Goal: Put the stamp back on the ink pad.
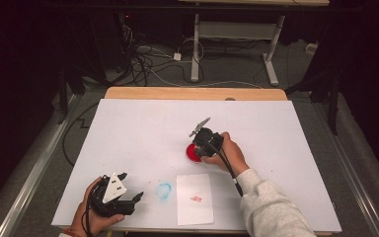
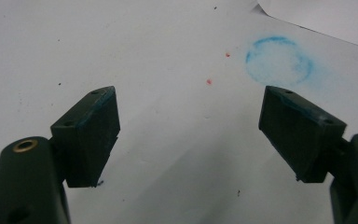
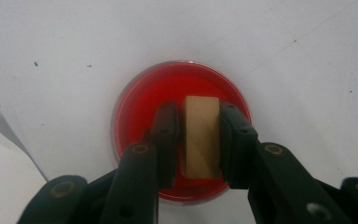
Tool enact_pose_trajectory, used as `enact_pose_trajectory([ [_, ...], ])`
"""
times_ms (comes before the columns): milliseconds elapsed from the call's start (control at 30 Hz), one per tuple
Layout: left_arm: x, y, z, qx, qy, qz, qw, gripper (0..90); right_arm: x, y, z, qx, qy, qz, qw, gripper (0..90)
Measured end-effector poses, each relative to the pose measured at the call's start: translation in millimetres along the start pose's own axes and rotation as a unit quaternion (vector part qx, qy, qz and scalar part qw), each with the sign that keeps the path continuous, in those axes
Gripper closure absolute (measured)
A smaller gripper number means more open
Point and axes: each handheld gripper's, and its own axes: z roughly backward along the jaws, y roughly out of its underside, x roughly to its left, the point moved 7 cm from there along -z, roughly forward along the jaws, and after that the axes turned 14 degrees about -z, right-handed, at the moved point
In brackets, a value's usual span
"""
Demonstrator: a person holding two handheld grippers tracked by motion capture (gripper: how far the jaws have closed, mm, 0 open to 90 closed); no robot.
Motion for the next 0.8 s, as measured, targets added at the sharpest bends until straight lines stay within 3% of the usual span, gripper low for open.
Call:
enact_pose_trajectory([
  [167, 0.6, 0.4, 0.1, -0.002, 0.001, 0.001, 1.0, 19.6, -1.2, 1.6, 3.0, -0.007, -0.009, -0.018, 0.9998, 54.9],
  [700, -1.0, -1.6, -2.1, 0.001, 0.002, -0.005, 1.0, 19.6, -2.9, -5.2, 32.9, -0.064, -0.003, -0.017, 0.9978, 44.1],
  [800, -0.7, -0.7, -1.4, 0.002, 0.001, -0.004, 1.0, 19.6, -0.9, -7.3, 41.6, -0.087, -0.005, -0.014, 0.9961, 41.2],
])
